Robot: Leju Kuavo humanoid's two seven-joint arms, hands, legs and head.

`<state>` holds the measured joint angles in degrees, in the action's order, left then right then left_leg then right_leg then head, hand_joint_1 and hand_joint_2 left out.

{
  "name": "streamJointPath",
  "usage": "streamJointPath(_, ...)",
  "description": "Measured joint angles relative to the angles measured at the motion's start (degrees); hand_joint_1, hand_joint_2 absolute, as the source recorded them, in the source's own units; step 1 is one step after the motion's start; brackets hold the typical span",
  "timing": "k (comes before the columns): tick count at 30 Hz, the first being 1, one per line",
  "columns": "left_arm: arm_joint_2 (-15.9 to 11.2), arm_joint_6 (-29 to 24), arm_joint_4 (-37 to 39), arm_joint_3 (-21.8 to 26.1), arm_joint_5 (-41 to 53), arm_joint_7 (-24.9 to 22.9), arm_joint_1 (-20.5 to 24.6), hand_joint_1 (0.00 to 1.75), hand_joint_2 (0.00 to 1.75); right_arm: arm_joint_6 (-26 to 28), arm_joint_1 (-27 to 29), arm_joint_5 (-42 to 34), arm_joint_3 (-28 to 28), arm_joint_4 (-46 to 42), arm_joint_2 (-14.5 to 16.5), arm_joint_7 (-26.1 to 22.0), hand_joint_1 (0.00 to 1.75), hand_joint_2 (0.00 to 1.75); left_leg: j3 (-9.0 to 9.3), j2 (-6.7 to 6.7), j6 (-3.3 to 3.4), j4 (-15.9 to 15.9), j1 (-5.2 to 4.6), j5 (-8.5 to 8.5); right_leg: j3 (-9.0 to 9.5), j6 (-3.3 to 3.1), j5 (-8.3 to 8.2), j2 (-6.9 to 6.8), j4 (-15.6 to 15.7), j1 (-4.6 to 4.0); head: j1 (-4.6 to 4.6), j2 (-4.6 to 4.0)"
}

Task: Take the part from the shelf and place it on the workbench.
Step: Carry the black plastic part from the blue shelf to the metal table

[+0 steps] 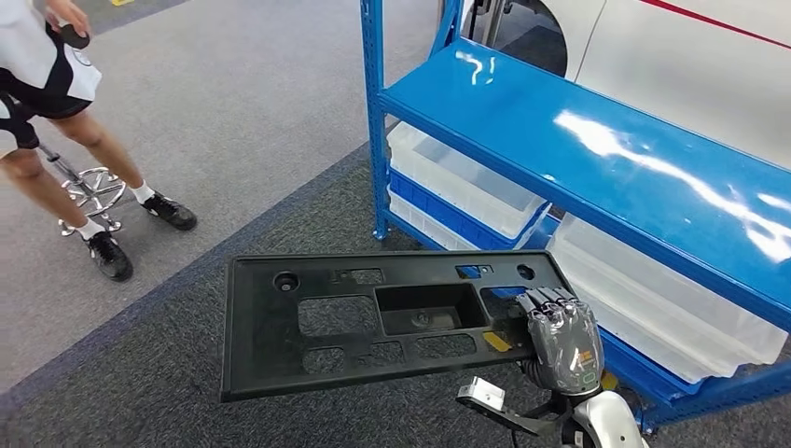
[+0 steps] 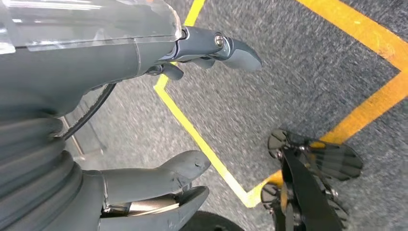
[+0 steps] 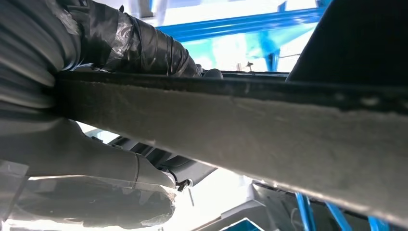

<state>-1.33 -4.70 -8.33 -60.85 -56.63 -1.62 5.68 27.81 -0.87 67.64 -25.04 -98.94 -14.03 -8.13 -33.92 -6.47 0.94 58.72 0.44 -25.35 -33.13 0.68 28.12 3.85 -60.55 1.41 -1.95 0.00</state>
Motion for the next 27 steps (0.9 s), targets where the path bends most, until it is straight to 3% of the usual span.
streamJointPath(1, 0.02, -0.01, 0.00, -0.01, 0.00, 0.13, 0.01, 0.00, 1.75, 0.01, -0.11, -0.11, -0.04, 0.02, -0.04, -0.04, 1.75, 1.75, -0.36, -0.61, -0.34, 0.15, 0.04, 0.08, 0.05, -0.10, 0.25, 0.16, 0.37, -0.07, -0.02, 0.00)
streamJointPath(3, -0.01, -0.03, 0.02, -0.02, 0.00, 0.22, -0.22, 0.00, 1.75, 0.02, -0.33, -0.23, -0.10, 0.02, -0.07, -0.09, 1.75, 1.75, -0.86, -1.15, -1.06, 0.23, 0.26, 0.17, 0.10, -0.63, 0.10, -1.10, 0.68, -0.10, -0.02, 0.00)
streamJointPath(5, 0.03, -0.05, 0.04, -0.05, 0.01, 0.24, -0.30, 0.00, 1.75, 0.06, -0.55, -0.31, -0.11, 0.02, -0.14, -0.08, 1.75, 1.75, -1.95, 1.45, -1.66, 2.46, 0.18, -1.26, 0.33, -1.39, -0.14, -2.52, 1.12, -0.08, -0.08, 0.00)
streamJointPath(7, 0.06, -0.09, 0.04, -0.08, 0.02, 0.29, -0.02, 0.00, 1.75, 0.10, -0.53, -0.45, -0.11, 0.03, -0.21, -0.08, 1.75, 1.75, -4.98, 4.94, -2.09, 9.00, 0.15, -4.76, 0.40, -1.85, -0.14, -4.10, 1.25, -0.28, -0.14, 0.00)
streamJointPath(9, 0.04, -0.10, 0.04, -0.09, 0.02, 0.32, 0.11, 0.00, 1.75, 0.10, -0.46, -0.55, -0.13, 0.08, -0.22, -0.09, 1.75, 1.75, -8.12, 6.03, -2.34, 15.55, 0.25, -7.25, 0.37, -2.02, -0.02, -5.78, 1.21, -0.52, -0.14, 0.00)
streamJointPath(10, 0.04, -0.10, 0.04, -0.10, 0.02, 0.33, 0.06, 0.00, 1.75, 0.10, -0.46, -0.56, -0.13, 0.11, -0.22, -0.09, 1.75, 1.75, -8.42, 6.17, -2.32, 16.26, 0.25, -6.98, 0.39, -2.06, 0.04, -6.58, 1.19, -0.62, -0.14, 0.00)
streamJointPath(12, 0.02, -0.14, 0.05, -0.11, 0.02, 0.33, -0.04, 0.00, 1.75, 0.10, -0.47, -0.59, -0.14, 0.14, -0.22, -0.09, 1.75, 1.75, -5.59, 6.79, -1.88, 11.06, 0.12, -3.72, 0.58, -2.05, 0.22, -8.04, 1.19, -0.81, -0.15, 0.00)
streamJointPath(14, -0.13, -0.26, 0.08, -0.11, -0.03, 0.27, 0.02, 0.00, 1.75, 0.12, -0.47, -0.69, -0.13, 0.14, -0.23, -0.10, 1.75, 1.75, -1.39, 9.65, -0.87, 3.21, -0.63, -1.03, 0.88, -1.82, 0.48, -9.37, 1.20, -1.06, -0.14, 0.00)
streamJointPath(16, -0.31, -0.40, 0.09, -0.14, -0.21, 0.15, 0.10, 0.00, 1.75, 0.16, -0.42, -0.86, -0.13, 0.13, -0.24, -0.13, 1.75, 1.75, 0.09, 11.20, -0.02, -0.04, -1.37, -0.54, 1.08, -1.42, 0.66, -10.65, 1.25, -1.26, -0.12, 0.00)
streamJointPath(18, -0.41, -0.48, 0.13, -0.17, -0.40, -0.06, -0.05, 0.00, 1.75, 0.24, -0.42, -0.96, -0.13, 0.04, -0.25, -0.21, 1.75, 1.75, 0.07, 9.70, 0.53, -0.57, -1.26, -0.17, 1.39, -0.88, 0.82, -11.52, 1.38, -1.31, -0.12, 0.00)
streamJointPath(20, -0.43, -0.50, 0.15, -0.21, -0.46, -0.28, -0.17, 0.00, 1.75, 0.40, -0.38, -0.99, -0.07, -0.12, -0.34, -0.27, 1.75, 1.75, 0.57, 8.30, 1.10, -1.55, -0.82, 0.44, 1.18, -0.33, 2.05, -8.96, 0.05, -1.13, -0.06, 0.00)
streamJointPath(22, -0.36, -0.50, 0.15, -0.27, -0.48, -0.42, -0.05, 0.00, 1.75, 0.60, -0.16, -1.06, 0.05, -0.20, -0.48, -0.28, 1.75, 1.75, 0.79, 6.92, 1.44, -2.05, -0.55, 0.86, -1.36, -0.05, 5.36, -5.15, -5.60, -0.94, 0.01, 0.00)
streamJointPath(24, -0.32, -0.47, 0.15, -0.37, -0.50, -0.46, 0.02, 0.00, 1.75, 0.63, 0.13, -1.20, 0.20, -0.21, -0.58, -0.27, 1.75, 1.75, 0.63, 5.33, 1.56, -1.93, -0.49, 0.94, -4.96, 0.10, 8.28, -4.05, -12.71, -0.85, 0.02, 0.00)
streamJointPath(25, -0.30, -0.45, 0.15, -0.43, -0.54, -0.46, -0.03, 0.00, 1.75, 0.59, 0.26, -1.28, 0.27, -0.21, -0.64, -0.27, 1.75, 1.75, 0.58, 4.47, 1.54, -1.80, -0.46, 0.93, -5.86, 0.18, 8.23, -3.98, -14.21, -0.76, 0.01, 0.00)
streamJointPath(26, -0.29, -0.43, 0.15, -0.49, -0.57, -0.46, -0.11, 0.00, 1.75, 0.54, 0.35, -1.36, 0.33, -0.21, -0.71, -0.27, 1.75, 1.75, 0.57, 3.61, 1.46, -1.60, -0.40, 0.88, -5.75, 0.27, 7.04, -3.91, -13.62, -0.65, 0.00, 0.00)
streamJointPath(27, -0.25, -0.42, 0.15, -0.55, -0.61, -0.46, -0.17, 0.00, 1.75, 0.48, 0.40, -1.42, 0.39, -0.24, -0.77, -0.27, 1.75, 1.75, 0.54, 2.72, 1.29, -1.28, -0.30, 0.76, -4.52, 0.39, 4.86, -3.58, -10.78, -0.44, 0.00, 0.00)
